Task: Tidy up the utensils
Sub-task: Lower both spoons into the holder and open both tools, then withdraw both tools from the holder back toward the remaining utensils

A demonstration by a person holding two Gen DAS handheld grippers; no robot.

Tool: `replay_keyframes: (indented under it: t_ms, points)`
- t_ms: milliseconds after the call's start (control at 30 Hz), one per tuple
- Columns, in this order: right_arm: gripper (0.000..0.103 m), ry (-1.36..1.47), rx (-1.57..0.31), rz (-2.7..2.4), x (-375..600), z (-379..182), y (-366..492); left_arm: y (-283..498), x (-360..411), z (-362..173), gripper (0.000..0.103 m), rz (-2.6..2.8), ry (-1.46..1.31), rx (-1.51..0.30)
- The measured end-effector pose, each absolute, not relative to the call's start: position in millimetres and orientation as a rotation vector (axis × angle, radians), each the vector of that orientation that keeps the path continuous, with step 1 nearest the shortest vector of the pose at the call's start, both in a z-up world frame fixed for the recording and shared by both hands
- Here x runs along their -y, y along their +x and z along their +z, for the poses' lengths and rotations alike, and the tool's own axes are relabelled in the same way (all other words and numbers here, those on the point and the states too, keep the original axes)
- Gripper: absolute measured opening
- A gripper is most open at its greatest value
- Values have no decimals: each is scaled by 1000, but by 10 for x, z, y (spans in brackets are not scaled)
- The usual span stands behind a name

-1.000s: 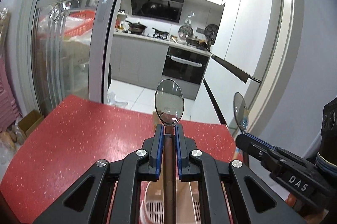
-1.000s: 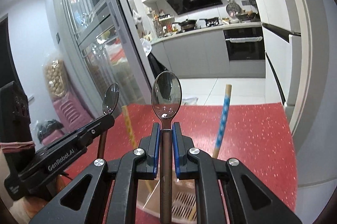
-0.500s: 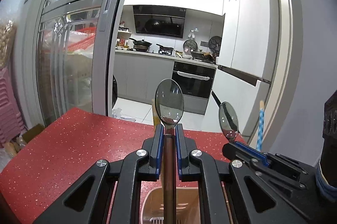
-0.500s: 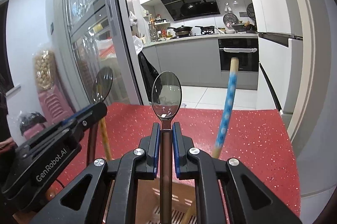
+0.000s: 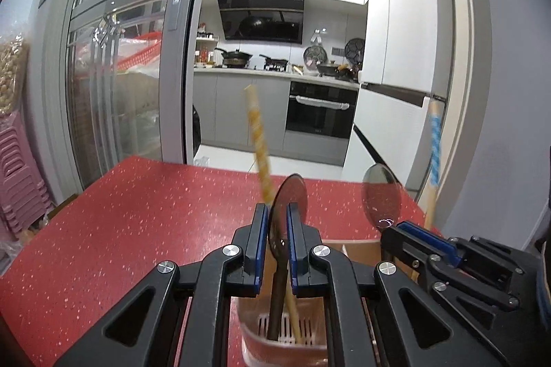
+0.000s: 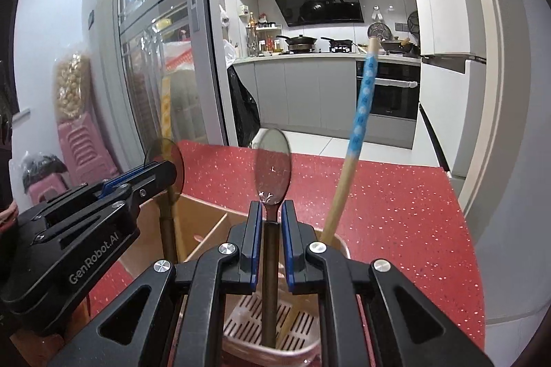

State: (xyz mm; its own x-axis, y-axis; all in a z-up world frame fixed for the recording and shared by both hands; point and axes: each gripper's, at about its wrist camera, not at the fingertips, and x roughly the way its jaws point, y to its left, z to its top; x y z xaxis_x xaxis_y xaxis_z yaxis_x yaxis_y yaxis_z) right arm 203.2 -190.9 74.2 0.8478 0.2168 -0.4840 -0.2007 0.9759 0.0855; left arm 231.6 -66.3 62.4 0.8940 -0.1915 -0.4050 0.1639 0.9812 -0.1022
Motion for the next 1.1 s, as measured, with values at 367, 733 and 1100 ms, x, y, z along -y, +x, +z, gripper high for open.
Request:
replay_keyframes:
  t_ms: [367,733,1100]
  points:
    - [19,30,-555,246,1900,831,1989,2226,571,665,36,-159,-58,-499]
    - [49,110,-568,289,1947,1072,1685,1962,478,800,36,-144,-36,-562]
    - [59,144,-643,279,1947,1060,1237,1582,293,677,36,-119,-40,-665]
